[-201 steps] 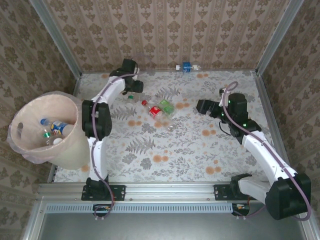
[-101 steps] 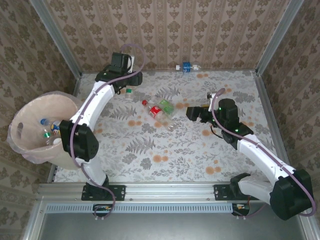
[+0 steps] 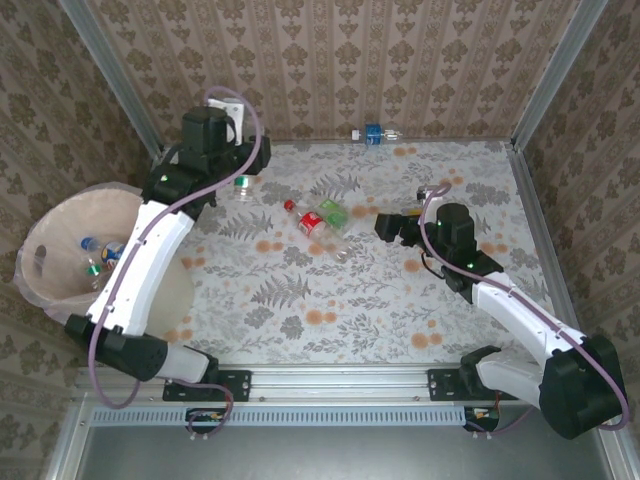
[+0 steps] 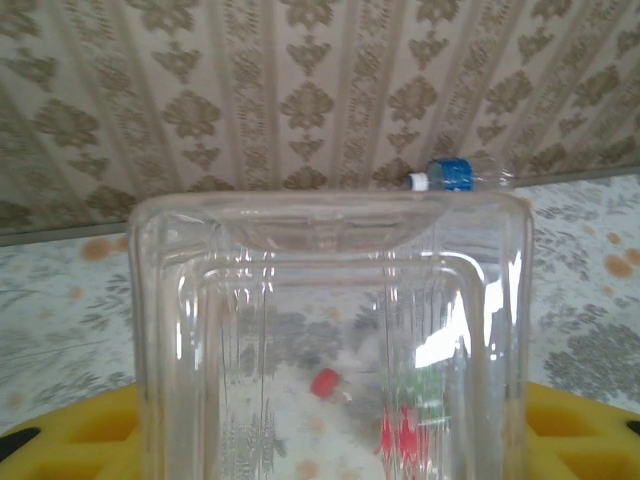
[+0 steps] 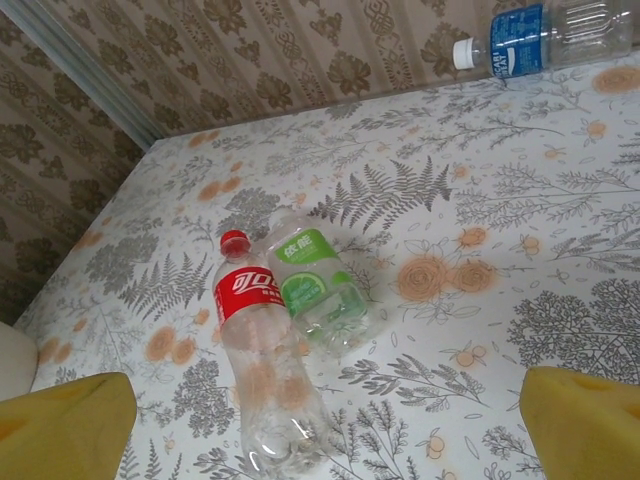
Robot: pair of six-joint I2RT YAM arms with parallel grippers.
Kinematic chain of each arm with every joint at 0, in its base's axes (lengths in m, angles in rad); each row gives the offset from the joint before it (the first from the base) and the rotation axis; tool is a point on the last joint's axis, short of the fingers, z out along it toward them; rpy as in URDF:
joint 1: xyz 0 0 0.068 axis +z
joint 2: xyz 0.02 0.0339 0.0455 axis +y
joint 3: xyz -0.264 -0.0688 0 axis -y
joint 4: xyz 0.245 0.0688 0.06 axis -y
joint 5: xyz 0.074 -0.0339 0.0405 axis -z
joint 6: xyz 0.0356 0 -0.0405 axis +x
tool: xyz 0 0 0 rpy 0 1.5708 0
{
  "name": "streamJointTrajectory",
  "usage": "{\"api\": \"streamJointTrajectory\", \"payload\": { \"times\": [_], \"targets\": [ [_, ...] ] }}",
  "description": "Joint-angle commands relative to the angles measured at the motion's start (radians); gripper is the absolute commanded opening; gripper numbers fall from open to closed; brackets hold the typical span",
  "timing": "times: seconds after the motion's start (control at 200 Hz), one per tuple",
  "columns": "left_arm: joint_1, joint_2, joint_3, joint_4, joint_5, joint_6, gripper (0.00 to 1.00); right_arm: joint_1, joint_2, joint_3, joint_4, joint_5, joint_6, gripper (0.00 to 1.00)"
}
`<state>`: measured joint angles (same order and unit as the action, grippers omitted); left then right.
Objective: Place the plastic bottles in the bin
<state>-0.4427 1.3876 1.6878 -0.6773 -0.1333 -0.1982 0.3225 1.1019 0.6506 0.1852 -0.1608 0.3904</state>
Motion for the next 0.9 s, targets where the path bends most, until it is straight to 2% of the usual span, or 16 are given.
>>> {"api": "streamJointTrajectory", "payload": {
  "times": [0.0, 0.065, 0.13, 0.37, 0.625, 0.755, 0.89],
  "targets": [
    [0.027, -0.066, -0.001, -0.101, -0.167, 0.032, 0.59, 0.002, 0.016, -0.017, 0.031, 0.032, -0.026, 1.00],
    [0.067, -0.096, -0.002, -0.136, -0.221, 0.030, 0.59, 0.002, 0.023, -0.017, 0.031, 0.035, -0.031, 1.00],
    [0.126, -0.126, -0.012, -0.156, -0.227, 0.018, 0.59, 0.002, 0.033, -0.017, 0.032, 0.038, -0.034, 1.00],
    [0.385, -0.205, -0.054, -0.175, -0.175, -0.013, 0.59, 0.002, 0.067, 0.004, 0.037, 0.039, -0.041, 1.00],
    [0.590, -0.229, -0.062, -0.212, -0.177, -0.033, 0.59, 0.002, 0.072, 0.018, 0.016, 0.038, -0.054, 1.00],
    [0.742, -0.229, -0.074, -0.226, -0.104, -0.056, 0.59, 0.003, 0.080, 0.033, 0.006, 0.032, -0.059, 1.00],
    [0.881, -0.219, -0.097, -0.254, -0.131, -0.052, 0.59, 0.002, 0.100, 0.056, -0.002, 0.024, -0.061, 1.00]
  ]
}}
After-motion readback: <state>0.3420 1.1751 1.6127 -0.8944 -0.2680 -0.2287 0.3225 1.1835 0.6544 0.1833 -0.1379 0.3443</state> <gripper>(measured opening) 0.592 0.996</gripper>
